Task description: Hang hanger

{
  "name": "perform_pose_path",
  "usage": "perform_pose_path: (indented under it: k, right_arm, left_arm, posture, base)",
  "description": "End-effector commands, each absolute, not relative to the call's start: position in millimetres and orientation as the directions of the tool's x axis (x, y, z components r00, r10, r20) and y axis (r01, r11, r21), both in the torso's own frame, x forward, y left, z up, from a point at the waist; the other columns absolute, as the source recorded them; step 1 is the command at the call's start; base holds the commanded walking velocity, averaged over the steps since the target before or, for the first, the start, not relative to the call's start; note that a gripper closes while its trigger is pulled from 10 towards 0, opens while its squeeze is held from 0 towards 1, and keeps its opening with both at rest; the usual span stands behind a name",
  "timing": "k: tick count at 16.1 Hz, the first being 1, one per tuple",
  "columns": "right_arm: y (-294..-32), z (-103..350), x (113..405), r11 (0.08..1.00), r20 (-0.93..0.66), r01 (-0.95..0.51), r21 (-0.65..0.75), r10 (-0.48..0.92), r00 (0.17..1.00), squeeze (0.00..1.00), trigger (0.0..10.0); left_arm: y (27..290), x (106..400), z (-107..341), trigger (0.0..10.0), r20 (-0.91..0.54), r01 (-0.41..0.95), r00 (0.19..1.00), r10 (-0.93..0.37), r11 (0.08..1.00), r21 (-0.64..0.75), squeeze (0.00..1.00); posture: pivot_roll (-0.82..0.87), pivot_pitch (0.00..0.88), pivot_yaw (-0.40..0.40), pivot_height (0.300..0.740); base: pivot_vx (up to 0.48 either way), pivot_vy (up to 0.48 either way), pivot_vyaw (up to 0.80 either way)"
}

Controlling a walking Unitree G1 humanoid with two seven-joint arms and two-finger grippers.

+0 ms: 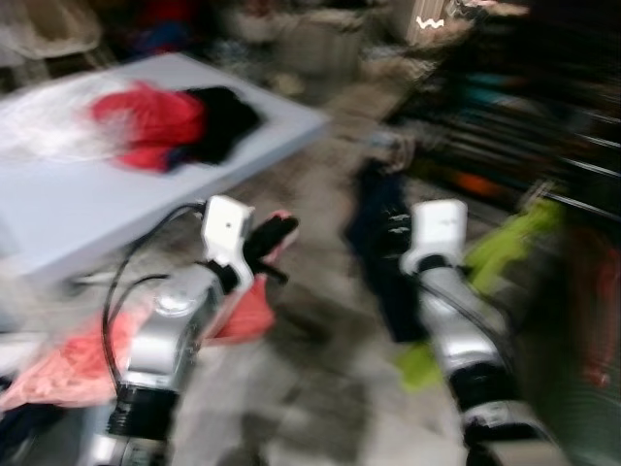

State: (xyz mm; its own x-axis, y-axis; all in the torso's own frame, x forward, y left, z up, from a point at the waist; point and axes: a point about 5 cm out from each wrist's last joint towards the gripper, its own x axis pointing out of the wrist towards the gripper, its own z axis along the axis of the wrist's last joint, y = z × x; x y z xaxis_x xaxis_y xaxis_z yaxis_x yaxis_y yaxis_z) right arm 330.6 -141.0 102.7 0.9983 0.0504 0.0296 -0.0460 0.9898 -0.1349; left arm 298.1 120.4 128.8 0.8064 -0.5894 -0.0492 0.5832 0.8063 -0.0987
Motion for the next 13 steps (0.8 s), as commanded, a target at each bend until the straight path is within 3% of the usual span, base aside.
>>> perform_pose_path:
  k: [1,4,7,10,13]
  right_arm:
    - [-154,105,330,0.989,0.039,-0.013,-0.146,0.019,0.999,0.0,10.0]
    - [-161,99,323,0.988,0.024,-0.003,-0.156,0.006,1.0,0.0,10.0]
    - [-162,99,322,0.987,0.028,0.006,-0.16,-0.002,1.0,0.0,10.0]
    - [-160,104,320,0.985,0.049,0.005,-0.17,0.003,0.999,0.0,10.0]
    - [-163,108,317,0.977,0.068,0.002,-0.213,0.013,0.998,0.0,10.0]
  left_arm:
    - [118,300,130,10.0,-0.047,0.588,0.804,-0.592,0.805,-0.08,0.0]
    - [133,300,118,10.0,-0.077,0.535,0.839,-0.538,0.843,-0.061,0.0]
    - [138,299,112,10.0,-0.119,0.53,0.84,-0.529,0.848,-0.024,0.0]
    - [133,290,104,10.0,-0.198,0.647,0.754,-0.627,0.76,0.057,0.0]
    - [141,288,105,10.0,-0.281,0.715,0.7,-0.657,0.647,0.265,0.0]
  posture:
    - [-0.01,0.026,-0.039,0.74]
    - [-0.01,0.017,-0.044,0.74]
    - [-0.02,0.029,-0.03,0.74]
    - [-0.02,0.031,-0.028,0.74]
    - [-0.02,0.034,-0.028,0.74]
  base:
    - [0.285,0.386,-0.8]
    - [0.279,0.39,-0.41]
    - [0.0,0.0,0.0]
    - [0.0,0.0,0.0]
    - [0.0,0.0,0.0]
